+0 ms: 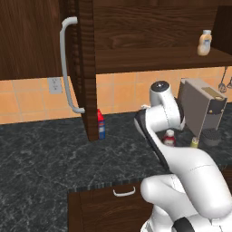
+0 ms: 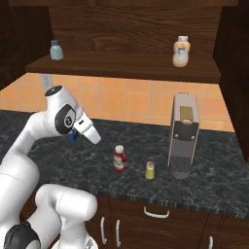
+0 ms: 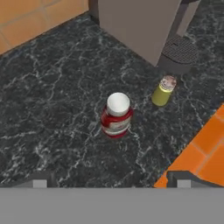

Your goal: Put the shaker and condiment bottle from the counter next to their counterparts in the cabinet.

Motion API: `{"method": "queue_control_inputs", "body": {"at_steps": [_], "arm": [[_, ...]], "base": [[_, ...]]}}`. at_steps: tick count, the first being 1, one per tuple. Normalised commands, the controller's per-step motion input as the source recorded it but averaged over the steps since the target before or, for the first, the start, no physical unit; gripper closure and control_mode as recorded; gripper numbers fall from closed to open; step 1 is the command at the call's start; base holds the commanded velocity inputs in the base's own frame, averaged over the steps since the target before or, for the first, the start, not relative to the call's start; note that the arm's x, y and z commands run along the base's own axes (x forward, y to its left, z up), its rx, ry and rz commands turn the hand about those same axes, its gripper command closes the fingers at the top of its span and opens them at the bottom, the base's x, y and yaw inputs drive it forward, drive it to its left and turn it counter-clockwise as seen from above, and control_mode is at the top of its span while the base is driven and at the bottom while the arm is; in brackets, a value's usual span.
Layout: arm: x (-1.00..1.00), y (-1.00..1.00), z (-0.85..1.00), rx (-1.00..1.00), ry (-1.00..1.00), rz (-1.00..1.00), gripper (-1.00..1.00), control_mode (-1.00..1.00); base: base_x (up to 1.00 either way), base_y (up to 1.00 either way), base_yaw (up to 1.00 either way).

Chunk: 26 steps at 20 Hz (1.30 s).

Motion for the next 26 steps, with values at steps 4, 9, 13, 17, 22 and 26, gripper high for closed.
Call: {"method": "queue_control_inputs", "body": {"at_steps": [4, 9, 13, 17, 22, 26], "arm": [[0.0, 0.04, -0.25, -0.12, 0.0, -0.4, -1.0, -1.0], [0.0, 0.11, -0.17, -0.13, -0.01, -0.32, -1.0, -1.0], [0.0, 0.0, -0.23, -0.06, -0.09, -0.18, -1.0, -1.0], [0.0, -0.12, -0.24, -0.02, -0.11, -0.16, -1.0, -1.0], [0.0, -0.04, -0.24, -0.05, -0.15, -0.14, -1.0, -1.0], [0.0, -0.03, -0.12, -0.04, -0.1, -0.16, -1.0, -1.0]], "base": [[0.0, 0.0, 0.0], [0.0, 0.0, 0.0], [0.0, 0.0, 0.0], [0.0, 0.0, 0.0], [0.0, 0.0, 0.0], [0.0, 0.0, 0.0]]}}
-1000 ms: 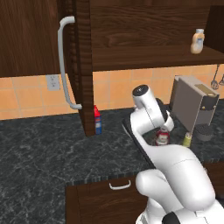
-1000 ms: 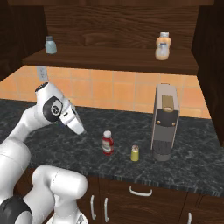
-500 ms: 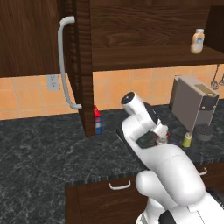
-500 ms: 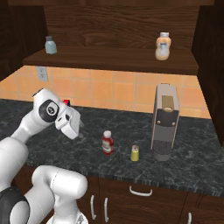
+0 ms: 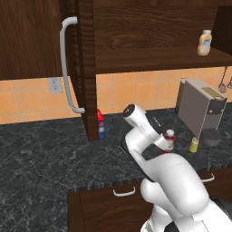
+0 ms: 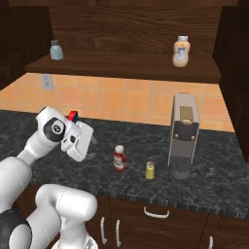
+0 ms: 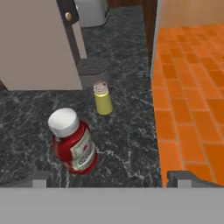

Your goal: Put the shaker and condiment bottle from the counter next to their counterparts in the cabinet.

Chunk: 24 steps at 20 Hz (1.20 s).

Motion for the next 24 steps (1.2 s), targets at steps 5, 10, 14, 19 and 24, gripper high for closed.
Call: {"method": "queue_control_inputs", "body": {"at_steps": [5, 10, 14, 19, 24], "arm": [[0.08, -0.18, -0.16, 0.0, -0.04, -0.14, -1.0, -1.0], [0.19, -0.07, -0.03, 0.0, -0.01, -0.15, -1.0, -1.0], [0.22, -0.04, -0.01, 0.0, 0.0, -0.16, -1.0, -1.0], [0.26, -0.03, -0.07, -0.01, -0.01, -0.13, -1.0, -1.0], [0.18, -0.12, -0.19, -0.01, -0.05, -0.09, -1.0, -1.0]], "base": [[0.0, 0.0, 0.0], [0.0, 0.0, 0.0], [0.0, 0.0, 0.0], [0.0, 0.0, 0.0], [0.0, 0.0, 0.0]]}}
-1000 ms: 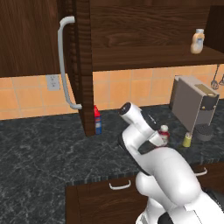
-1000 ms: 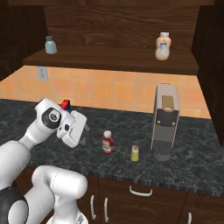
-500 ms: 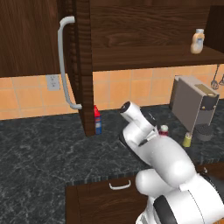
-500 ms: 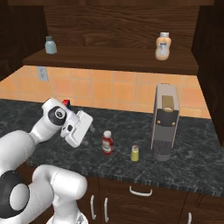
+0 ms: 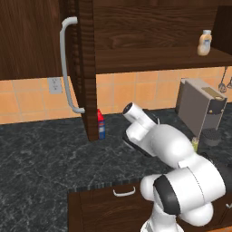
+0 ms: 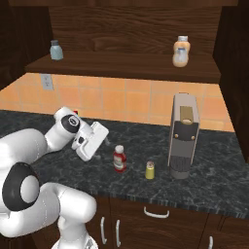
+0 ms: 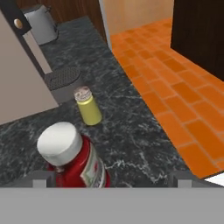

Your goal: Put the shaker and condiment bottle from the counter next to their counterparts in the cabinet.

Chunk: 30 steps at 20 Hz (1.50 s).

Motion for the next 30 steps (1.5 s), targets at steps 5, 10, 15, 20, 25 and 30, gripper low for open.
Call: {"method": "queue_control_inputs", "body": {"at_steps": [5, 10, 15, 20, 25, 30], "arm": [[0.18, -0.23, -0.29, -0.01, -0.09, -0.04, -1.0, -1.0], [0.01, -0.08, -0.34, -0.04, -0.06, -0.03, -1.0, -1.0], [0.03, 0.0, -0.32, 0.0, -0.01, 0.0, -1.0, -1.0], [0.24, -0.01, -0.19, 0.0, 0.0, 0.0, -1.0, -1.0], [0.09, 0.0, -0.23, 0.0, -0.01, 0.0, -1.0, -1.0], [0.21, -0.26, -0.31, 0.0, -0.01, 0.0, -1.0, -1.0]], "base": [[0.0, 0.0, 0.0], [0.0, 0.0, 0.0], [0.0, 0.0, 0.0], [0.0, 0.0, 0.0], [0.0, 0.0, 0.0], [0.0, 0.0, 0.0]]}}
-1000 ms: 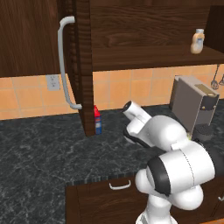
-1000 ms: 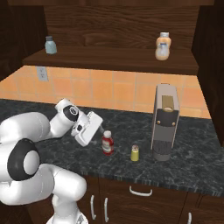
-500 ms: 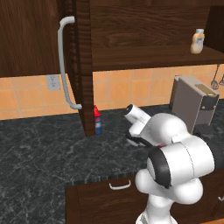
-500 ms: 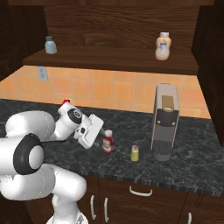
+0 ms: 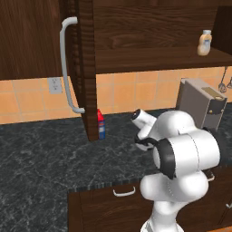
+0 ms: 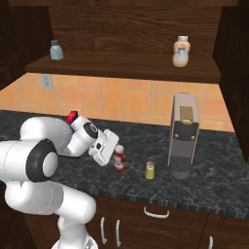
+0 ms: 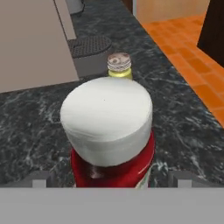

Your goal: Put the shaker and condiment bottle from the counter next to their counterparts in the cabinet.

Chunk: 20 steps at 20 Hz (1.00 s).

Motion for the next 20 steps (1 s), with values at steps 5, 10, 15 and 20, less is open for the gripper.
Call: {"method": "queue_control_inputs", "body": {"at_steps": [5, 10, 15, 20], "arm": [[0.26, -0.28, -0.31, 0.01, 0.0, 0.0, 1.0, -1.0], [-0.36, 0.21, -0.02, -0.01, -0.01, 0.15, 1.0, -1.0], [-0.32, -0.22, 0.81, -0.08, -0.24, 0.43, 1.0, -1.0], [-0.62, -0.36, 0.87, -0.1, -0.21, 0.36, 1.0, -1.0]], "base": [[0.0, 0.0, 0.0], [0.0, 0.0, 0.0], [0.0, 0.0, 0.0], [0.0, 0.0, 0.0]]}}
